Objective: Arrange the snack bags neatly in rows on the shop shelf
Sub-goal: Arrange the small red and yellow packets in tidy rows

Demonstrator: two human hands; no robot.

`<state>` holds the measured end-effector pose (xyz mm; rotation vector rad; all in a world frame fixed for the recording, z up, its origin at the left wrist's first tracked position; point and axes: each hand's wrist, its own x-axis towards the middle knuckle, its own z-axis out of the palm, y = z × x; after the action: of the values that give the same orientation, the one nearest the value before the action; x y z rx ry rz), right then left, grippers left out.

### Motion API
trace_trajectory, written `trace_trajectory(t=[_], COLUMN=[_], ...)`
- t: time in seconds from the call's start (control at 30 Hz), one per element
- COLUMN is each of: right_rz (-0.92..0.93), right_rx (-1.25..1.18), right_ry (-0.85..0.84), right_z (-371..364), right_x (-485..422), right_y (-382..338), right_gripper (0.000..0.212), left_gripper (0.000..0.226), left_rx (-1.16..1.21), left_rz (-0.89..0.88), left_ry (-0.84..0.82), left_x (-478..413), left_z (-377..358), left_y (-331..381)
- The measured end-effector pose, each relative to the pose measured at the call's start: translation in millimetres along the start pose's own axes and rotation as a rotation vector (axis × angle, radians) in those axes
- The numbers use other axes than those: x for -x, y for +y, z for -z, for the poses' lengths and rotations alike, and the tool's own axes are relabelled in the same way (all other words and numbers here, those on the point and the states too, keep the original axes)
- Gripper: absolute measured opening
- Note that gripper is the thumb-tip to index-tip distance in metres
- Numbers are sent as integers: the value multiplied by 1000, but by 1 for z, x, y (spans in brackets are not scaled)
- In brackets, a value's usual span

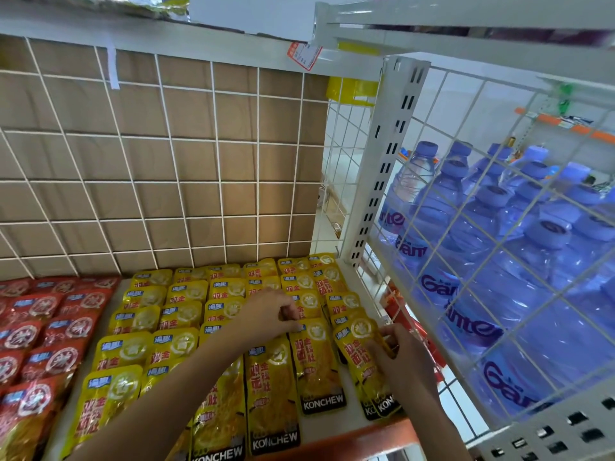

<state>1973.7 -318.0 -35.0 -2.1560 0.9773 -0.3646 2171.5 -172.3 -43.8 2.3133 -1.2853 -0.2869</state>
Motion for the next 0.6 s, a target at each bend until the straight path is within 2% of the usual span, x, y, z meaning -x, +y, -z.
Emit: trace_trajectory(t=[0.13,0.33,0.6], right_rz=[-15,-8,-14], right_rx=[-9,-9,-22], right_ry=[-12,-15,-33], right_z=[0,1,4], right_x=[0,2,1], right_y=[-1,-3,-4], right_gripper=[18,16,14], left_gripper=[15,14,17], left_rx=[-88,42,76], left_rz=[-11,34,48], left_ry=[-15,23,-5], left_x=[-2,-7,-8], left_z=[0,1,1], left_y=[1,-5,-7])
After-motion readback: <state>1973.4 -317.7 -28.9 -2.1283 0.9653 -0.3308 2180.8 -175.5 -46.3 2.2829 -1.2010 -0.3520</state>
